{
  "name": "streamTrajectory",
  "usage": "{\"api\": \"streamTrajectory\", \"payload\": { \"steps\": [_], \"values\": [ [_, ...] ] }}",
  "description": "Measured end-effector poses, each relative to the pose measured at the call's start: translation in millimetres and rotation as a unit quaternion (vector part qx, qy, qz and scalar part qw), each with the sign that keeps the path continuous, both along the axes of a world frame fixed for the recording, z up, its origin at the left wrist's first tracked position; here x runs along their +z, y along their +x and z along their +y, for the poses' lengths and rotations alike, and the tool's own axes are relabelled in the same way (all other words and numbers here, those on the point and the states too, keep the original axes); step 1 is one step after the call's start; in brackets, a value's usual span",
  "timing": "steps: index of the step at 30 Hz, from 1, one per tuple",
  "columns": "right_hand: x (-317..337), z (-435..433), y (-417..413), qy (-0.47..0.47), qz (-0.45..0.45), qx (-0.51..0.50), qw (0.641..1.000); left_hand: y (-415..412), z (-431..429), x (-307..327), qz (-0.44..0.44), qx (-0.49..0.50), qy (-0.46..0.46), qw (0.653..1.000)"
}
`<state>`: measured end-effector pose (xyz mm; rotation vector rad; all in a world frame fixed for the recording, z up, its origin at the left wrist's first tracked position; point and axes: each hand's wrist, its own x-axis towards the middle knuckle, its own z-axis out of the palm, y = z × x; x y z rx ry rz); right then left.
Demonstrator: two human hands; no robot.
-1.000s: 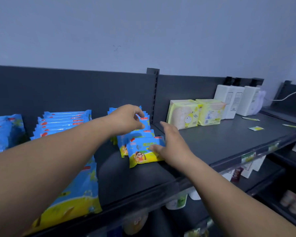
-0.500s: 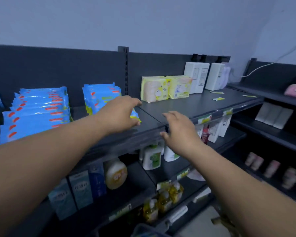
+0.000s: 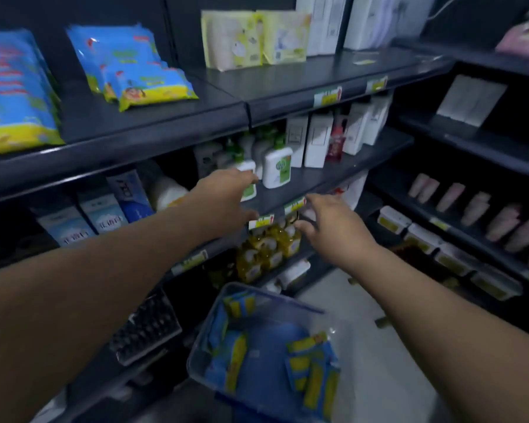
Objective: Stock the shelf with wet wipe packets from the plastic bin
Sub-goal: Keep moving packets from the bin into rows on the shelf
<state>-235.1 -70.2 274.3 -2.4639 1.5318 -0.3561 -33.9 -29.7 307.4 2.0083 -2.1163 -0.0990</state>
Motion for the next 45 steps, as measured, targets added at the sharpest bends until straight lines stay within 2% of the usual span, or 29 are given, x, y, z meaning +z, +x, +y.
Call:
{"api": "streamTrajectory", "payload": {
  "steps": [8,23,27,34,45],
  "values": [
    [-90.7,24.7,-23.3,0.104,-0.002,-0.056,0.993,-19.7,3.8,-95.8,0.032,-0.017,0.100,0.994],
    [-298.0,41.8,-6.3,0.250,0.039,-0.092,0.963,-1.6,-0.6,-315.1,0.088,0.050,0.239,0.966],
    [-351.7,47.2,-11.3,0.266,0.046,-0.126,0.955,-13.2,7.1,-369.7,0.078,0.035,0.280,0.956],
    [-418.1,36.7,-59.7,0.269,0.114,-0.178,0.940,-68.3,6.7,-453.0,0.103,0.004,0.336,0.936],
    [-482.4,1.7,-89.3,0.298,0.051,-0.244,0.921,-126.2,-6.6,-532.1,0.163,0.006,0.395,0.904]
  ]
}}
